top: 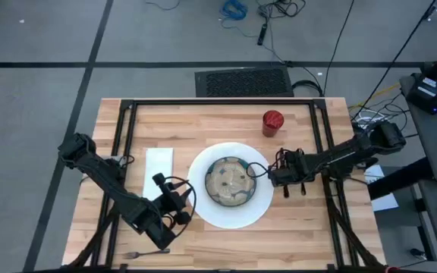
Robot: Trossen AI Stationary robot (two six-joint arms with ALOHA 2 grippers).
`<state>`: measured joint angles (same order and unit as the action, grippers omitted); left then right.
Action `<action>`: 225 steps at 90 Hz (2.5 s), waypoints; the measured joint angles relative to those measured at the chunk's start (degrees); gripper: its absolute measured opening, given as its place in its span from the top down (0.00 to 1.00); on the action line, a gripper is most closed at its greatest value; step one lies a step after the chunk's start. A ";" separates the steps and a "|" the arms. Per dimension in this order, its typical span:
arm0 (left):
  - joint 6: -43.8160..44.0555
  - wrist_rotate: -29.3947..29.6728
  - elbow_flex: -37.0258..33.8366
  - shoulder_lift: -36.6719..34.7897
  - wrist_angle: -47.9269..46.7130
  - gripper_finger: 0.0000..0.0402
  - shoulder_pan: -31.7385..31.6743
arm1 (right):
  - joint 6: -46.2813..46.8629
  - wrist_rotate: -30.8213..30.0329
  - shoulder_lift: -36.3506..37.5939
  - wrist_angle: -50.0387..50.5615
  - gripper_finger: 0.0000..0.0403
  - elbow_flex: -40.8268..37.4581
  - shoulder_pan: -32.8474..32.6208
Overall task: Set table place
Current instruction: Move the black knife to the middle right of the table
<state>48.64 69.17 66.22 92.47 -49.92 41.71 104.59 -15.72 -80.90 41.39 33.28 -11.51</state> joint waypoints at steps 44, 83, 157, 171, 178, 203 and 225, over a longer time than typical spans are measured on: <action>0.02 0.01 0.00 0.00 0.00 0.71 0.00 | -1.71 -0.43 0.07 0.19 0.88 -0.09 0.03; 0.04 0.01 0.00 0.00 0.01 0.71 0.00 | -2.46 -1.21 2.76 1.15 0.72 -0.39 0.11; 0.20 0.00 0.00 0.00 0.00 0.71 -0.02 | 0.81 2.49 3.22 8.59 0.71 -0.28 -0.20; 0.20 0.00 0.00 0.00 -0.01 0.71 -0.02 | -3.02 2.45 -0.26 5.66 0.71 -0.02 -0.22; 0.22 -0.01 0.00 0.00 0.00 0.71 -0.02 | -4.44 2.33 -0.58 4.92 0.71 0.11 -0.22; 0.13 0.00 0.00 0.00 0.01 0.71 -0.02 | -6.51 4.38 -0.87 3.63 0.82 2.82 -0.60; 0.15 0.00 0.00 0.00 0.01 0.71 -0.02 | -6.73 4.19 -0.85 3.15 0.90 2.82 -0.60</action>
<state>48.80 69.17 66.22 92.47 -49.91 41.69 97.86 -11.53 -81.76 44.54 36.10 -12.11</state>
